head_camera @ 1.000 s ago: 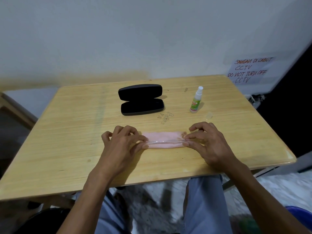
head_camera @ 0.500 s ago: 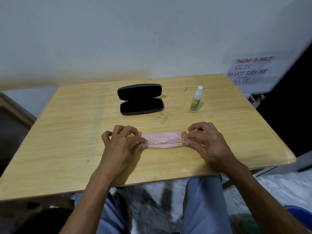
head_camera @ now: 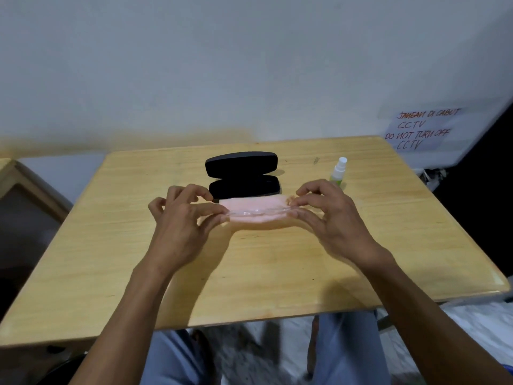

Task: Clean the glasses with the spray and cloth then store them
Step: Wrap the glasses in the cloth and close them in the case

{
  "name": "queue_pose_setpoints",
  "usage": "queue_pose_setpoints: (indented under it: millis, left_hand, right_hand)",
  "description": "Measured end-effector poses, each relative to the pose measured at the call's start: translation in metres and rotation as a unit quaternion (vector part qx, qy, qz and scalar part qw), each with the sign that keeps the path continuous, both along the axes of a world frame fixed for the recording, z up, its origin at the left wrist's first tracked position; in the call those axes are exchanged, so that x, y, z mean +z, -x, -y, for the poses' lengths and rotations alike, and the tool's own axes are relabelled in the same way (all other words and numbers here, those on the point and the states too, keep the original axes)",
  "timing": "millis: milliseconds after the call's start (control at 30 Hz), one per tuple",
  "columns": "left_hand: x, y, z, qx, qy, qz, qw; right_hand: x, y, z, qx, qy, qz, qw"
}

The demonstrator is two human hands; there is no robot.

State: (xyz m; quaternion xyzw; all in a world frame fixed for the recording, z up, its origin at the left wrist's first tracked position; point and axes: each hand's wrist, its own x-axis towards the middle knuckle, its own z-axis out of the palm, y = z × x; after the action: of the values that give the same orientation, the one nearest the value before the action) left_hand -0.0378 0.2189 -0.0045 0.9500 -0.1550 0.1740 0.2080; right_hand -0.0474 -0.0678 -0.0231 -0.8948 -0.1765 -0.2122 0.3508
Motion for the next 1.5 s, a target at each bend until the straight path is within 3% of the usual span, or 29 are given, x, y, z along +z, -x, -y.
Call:
queue_pose_setpoints:
  millis: [433,1267,1500]
  left_hand:
    - [-0.015,-0.083,-0.013,0.033,0.008,-0.046,0.998]
    - [-0.017,-0.091,-0.013,0.012,0.032,-0.118,0.992]
    - [-0.017,-0.084,-0.011,0.004,0.034,-0.104,0.994]
  right_hand:
    - [-0.01,-0.089,-0.021,-0.001,-0.015,-0.101,0.995]
    - [-0.014,-0.091,-0.019,-0.002,-0.008,-0.141,0.99]
    - [-0.017,-0.082,-0.017,0.0,0.034,-0.114,0.993]
